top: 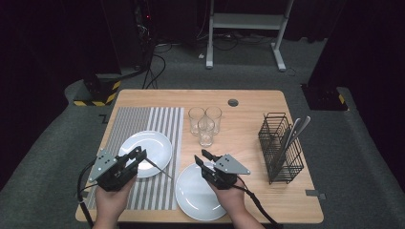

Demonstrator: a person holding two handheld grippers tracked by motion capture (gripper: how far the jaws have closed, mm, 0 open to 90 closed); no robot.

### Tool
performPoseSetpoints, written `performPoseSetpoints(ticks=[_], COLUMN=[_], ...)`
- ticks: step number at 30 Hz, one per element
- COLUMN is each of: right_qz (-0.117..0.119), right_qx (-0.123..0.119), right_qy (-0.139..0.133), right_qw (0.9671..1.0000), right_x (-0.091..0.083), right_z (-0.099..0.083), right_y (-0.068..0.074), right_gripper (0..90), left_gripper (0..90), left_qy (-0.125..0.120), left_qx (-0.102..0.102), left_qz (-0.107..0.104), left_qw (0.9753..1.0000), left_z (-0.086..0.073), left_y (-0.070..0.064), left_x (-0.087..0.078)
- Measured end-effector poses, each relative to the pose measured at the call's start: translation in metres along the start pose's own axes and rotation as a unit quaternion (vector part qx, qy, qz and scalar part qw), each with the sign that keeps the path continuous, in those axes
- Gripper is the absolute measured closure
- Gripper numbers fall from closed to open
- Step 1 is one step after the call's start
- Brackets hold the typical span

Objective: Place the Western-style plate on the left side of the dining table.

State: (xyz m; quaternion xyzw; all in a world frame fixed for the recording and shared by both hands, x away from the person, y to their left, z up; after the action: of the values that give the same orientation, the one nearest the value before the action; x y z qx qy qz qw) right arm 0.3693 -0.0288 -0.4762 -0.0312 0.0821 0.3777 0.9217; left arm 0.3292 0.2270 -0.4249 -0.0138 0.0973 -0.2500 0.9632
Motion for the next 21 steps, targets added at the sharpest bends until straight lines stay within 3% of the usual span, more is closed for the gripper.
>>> performPoseSetpoints(ticks=[5,12,21], right_qz=[-0.008,-0.026,-0.045], right_qx=[0.0,0.002,0.01], right_qy=[0.001,0.004,0.007], right_qw=[1.0,0.9996,0.9989], right_x=[-0.004,-0.012,-0.018], right_z=[-0.001,-0.004,-0.01], right_y=[-0.006,-0.019,-0.032], right_gripper=[63.9,63.9,63.8], left_gripper=[71.8,71.4,69.9], left_qy=[0.001,0.002,0.004], left_qx=[-0.008,-0.034,-0.044], left_qz=[0.003,0.003,0.019], left_qw=[1.0,0.9994,0.9989], left_z=[-0.003,-0.012,-0.02], left_y=[0.006,0.018,0.028], left_x=[-0.004,-0.013,-0.018])
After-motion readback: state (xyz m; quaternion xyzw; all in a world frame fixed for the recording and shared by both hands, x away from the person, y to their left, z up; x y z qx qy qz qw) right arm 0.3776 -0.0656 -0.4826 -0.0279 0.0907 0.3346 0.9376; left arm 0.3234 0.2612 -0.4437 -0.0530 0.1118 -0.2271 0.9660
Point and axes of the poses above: each handheld gripper's, and its own axes: x roughly forward along the jaws, z roughly out of its top, y roughly to its left, the point moved 6 cm from there along x, roughly forward along the jaws, and after that the axes turned 2 degrees about -y, right-handed, at the moved point
